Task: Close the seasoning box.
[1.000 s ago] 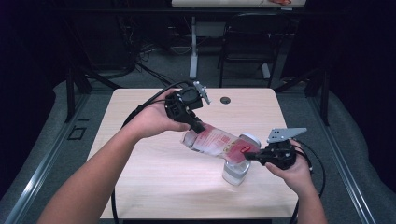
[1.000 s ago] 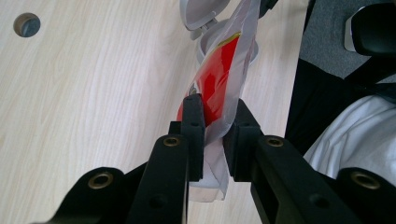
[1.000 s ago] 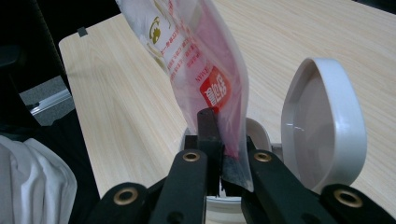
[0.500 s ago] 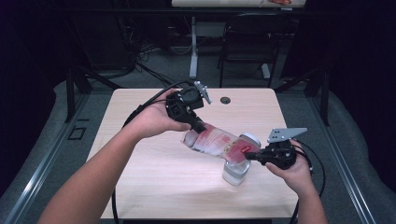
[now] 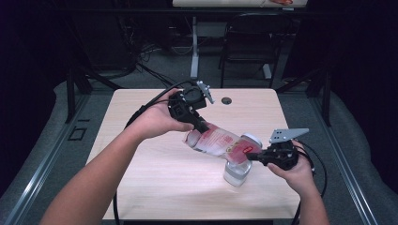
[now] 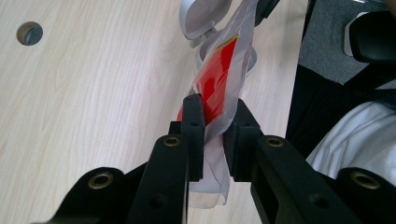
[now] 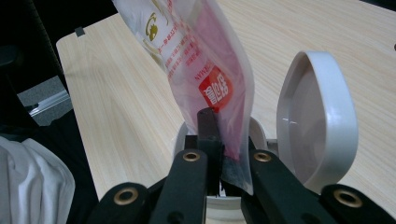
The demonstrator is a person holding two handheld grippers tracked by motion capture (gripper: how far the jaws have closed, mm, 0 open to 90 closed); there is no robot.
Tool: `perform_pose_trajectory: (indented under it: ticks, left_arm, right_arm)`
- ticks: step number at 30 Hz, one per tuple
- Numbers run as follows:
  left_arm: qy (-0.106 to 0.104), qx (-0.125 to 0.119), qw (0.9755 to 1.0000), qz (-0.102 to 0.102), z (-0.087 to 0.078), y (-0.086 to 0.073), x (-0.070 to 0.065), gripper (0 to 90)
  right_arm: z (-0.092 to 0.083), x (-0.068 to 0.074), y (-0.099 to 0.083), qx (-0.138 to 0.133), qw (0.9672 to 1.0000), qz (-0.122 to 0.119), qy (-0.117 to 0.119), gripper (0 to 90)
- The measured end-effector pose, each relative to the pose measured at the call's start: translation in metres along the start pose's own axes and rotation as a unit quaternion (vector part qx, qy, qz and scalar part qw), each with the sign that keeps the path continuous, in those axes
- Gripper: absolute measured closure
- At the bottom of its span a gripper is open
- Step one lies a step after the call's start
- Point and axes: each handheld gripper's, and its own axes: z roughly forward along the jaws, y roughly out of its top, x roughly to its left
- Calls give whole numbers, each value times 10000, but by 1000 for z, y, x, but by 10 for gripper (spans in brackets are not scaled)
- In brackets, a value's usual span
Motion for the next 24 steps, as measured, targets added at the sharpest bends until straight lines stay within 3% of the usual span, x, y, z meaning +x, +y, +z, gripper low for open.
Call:
perform_pose_trajectory:
  ticks: [24]
  left_arm:
    - [-7,-32,10000,38,0,4,-1,801]
  right_arm:
    - [-8,2,1,48,10000,-19,-20,894]
